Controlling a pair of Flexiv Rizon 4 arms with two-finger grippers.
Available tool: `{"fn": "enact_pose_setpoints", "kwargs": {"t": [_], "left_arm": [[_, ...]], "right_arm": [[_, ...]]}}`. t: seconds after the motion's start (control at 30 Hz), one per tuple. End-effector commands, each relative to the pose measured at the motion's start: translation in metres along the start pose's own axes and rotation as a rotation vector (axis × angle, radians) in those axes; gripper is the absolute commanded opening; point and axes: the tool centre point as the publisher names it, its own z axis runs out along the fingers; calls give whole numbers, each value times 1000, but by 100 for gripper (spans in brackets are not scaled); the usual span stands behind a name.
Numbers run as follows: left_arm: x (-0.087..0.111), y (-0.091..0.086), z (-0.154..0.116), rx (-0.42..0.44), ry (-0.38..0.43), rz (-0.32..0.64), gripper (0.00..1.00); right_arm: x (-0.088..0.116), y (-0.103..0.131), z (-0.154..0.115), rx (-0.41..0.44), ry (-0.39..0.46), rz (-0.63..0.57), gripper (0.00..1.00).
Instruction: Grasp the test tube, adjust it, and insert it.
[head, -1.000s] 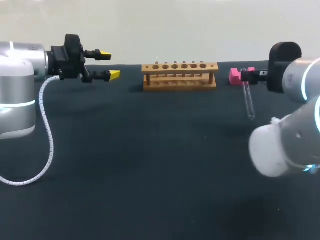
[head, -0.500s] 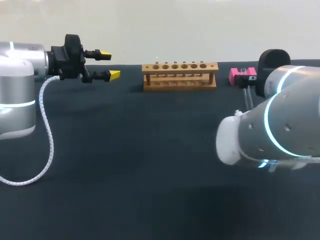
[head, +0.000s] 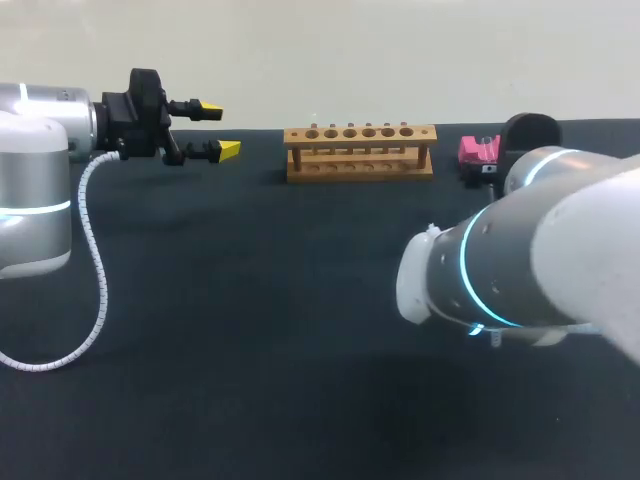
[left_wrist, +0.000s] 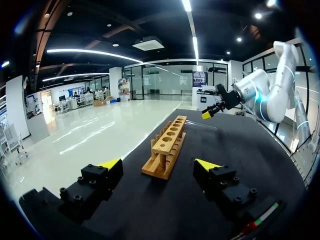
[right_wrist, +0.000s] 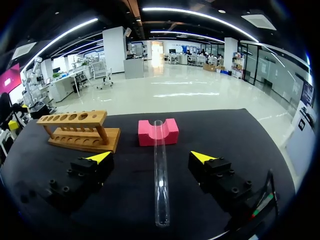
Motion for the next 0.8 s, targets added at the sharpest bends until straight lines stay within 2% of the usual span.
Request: {"fn": "enact_pose_setpoints", "kwargs": {"t": [0.03, 0.8], "left_arm": [[0, 2, 1, 4, 3, -1, 100], [0, 2, 1, 4, 3, -1, 100]], "right_arm": [[3, 3, 8, 128, -4, 2, 100], [13, 4, 21, 76, 34, 41, 100]]}}
